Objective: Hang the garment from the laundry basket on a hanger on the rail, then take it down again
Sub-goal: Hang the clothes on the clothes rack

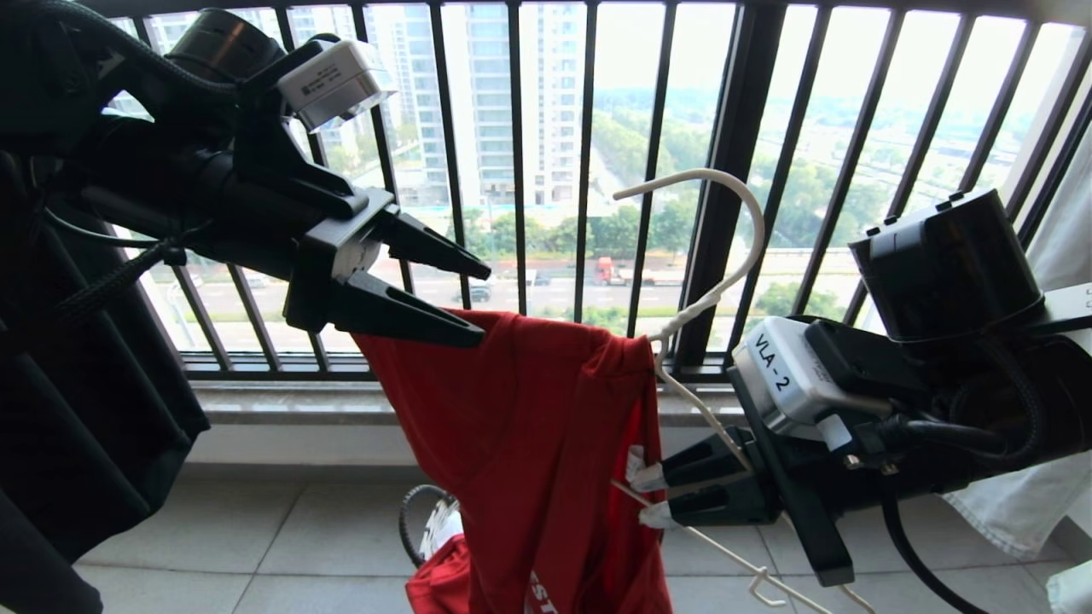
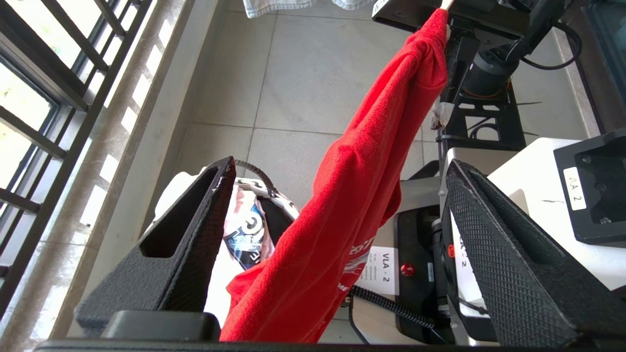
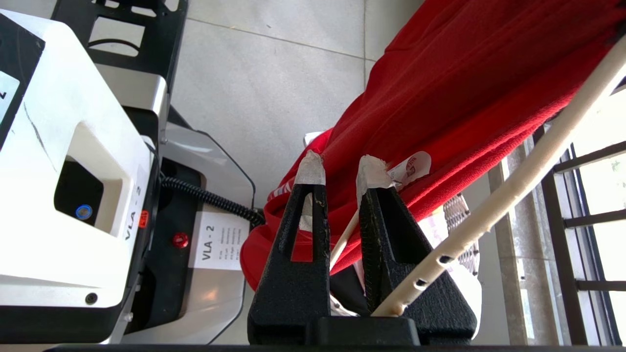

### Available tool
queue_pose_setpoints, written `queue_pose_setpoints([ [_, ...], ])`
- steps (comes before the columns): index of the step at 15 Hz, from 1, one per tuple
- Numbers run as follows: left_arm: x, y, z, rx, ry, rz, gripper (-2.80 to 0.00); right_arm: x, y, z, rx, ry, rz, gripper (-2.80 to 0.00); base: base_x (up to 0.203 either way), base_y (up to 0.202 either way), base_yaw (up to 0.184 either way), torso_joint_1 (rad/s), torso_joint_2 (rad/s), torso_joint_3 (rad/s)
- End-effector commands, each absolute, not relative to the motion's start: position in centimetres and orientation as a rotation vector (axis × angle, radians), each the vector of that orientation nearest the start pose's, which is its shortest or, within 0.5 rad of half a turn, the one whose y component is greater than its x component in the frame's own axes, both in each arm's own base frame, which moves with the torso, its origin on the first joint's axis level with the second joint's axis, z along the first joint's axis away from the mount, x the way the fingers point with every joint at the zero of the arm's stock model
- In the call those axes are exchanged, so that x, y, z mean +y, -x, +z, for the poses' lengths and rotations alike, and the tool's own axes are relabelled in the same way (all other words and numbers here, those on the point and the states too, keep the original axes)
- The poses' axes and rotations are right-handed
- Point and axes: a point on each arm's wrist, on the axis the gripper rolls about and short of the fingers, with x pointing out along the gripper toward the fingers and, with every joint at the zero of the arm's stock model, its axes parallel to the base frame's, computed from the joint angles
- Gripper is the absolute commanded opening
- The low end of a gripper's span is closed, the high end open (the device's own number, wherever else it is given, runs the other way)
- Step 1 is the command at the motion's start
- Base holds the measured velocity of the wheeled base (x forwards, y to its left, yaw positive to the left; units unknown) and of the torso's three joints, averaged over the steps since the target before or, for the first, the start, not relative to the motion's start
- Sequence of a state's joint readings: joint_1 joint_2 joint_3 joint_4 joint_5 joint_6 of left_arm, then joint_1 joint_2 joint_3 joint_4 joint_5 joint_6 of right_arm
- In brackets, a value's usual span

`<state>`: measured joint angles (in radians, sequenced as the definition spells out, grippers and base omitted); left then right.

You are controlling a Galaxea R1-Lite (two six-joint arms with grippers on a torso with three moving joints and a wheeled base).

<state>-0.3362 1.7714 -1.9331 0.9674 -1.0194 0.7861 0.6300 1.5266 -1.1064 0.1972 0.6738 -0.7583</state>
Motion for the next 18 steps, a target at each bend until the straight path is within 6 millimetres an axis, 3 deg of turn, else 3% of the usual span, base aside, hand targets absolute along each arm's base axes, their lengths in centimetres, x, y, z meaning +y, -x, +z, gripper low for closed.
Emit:
queue_pose_setpoints([
  [1,-11.2,-26.2,32.8,0.277,-0.331,-1.503,0.0,16.2,-19.8,24.3,0.129,0.621,1.451,-2.8,0.0,0.0,0.0,0.0,0.0,0.0],
  [5,-12.8,-26.7,31.5,0.335,-0.329,-1.535,0.0,16.2,-19.9,24.4,0.122,0.623,1.452,-2.8,0.0,0.0,0.0,0.0,0.0,0.0],
  [10,-13.4,-27.3,30.9,0.383,-0.371,-1.492,0.0,16.0,-19.6,24.7,0.108,0.623,1.451,-2.8,0.0,0.0,0.0,0.0,0.0,0.0],
  [18,-16.7,-26.6,30.5,0.47,-0.394,-1.477,0.0,15.5,-18.7,25.3,0.07,0.638,1.442,-2.8,0.0,0.0,0.0,0.0,0.0,0.0],
])
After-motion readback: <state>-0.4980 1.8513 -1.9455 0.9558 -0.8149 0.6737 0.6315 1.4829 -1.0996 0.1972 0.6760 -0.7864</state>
